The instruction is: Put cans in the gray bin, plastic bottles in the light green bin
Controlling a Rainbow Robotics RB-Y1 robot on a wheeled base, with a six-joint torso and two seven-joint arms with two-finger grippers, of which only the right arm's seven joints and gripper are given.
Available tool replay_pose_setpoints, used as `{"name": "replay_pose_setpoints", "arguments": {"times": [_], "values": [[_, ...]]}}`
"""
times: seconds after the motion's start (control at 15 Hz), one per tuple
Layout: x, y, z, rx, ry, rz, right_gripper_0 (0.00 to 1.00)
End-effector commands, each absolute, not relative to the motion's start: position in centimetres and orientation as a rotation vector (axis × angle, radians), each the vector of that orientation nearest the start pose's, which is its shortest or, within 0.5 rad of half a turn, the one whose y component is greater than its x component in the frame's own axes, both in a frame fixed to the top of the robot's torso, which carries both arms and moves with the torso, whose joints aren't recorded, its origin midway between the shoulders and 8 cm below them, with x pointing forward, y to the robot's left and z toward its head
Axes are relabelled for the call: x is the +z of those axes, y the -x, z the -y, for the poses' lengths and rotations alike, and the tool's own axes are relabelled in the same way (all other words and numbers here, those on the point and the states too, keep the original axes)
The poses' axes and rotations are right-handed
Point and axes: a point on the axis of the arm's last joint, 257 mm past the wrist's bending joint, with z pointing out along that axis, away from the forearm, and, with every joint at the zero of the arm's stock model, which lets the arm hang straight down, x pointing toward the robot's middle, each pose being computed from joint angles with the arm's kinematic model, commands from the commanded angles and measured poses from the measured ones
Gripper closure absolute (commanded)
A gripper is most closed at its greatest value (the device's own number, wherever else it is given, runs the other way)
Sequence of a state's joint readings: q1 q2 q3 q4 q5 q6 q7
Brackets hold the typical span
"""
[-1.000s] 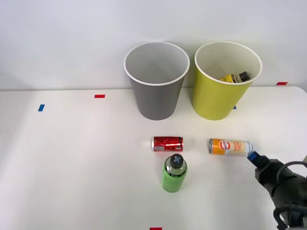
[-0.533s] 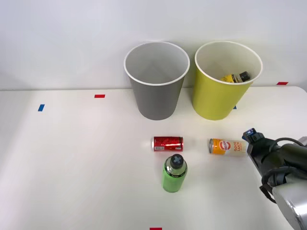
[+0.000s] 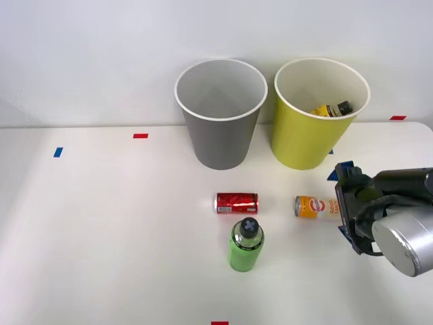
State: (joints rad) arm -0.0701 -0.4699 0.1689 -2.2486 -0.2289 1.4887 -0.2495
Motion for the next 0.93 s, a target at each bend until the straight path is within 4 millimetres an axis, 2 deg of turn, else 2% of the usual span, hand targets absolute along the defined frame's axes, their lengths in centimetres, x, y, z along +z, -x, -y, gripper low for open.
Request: {"name": "replay_pose_setpoints", "arguments": {"times": [0.07,0.2,0.53,0.93], "values": [[-24.2,-43.5,25.0,0.566,-1.715,-1.893,0.00],[-24.5,-42.7,25.5,0.475,-1.777,-1.924,0.00],[-25.9,-44.7,25.3,0.447,-1.889,-1.925,0.00],[-27.8,-44.8,26.6,0.356,-1.949,-1.931,0.00]]}}
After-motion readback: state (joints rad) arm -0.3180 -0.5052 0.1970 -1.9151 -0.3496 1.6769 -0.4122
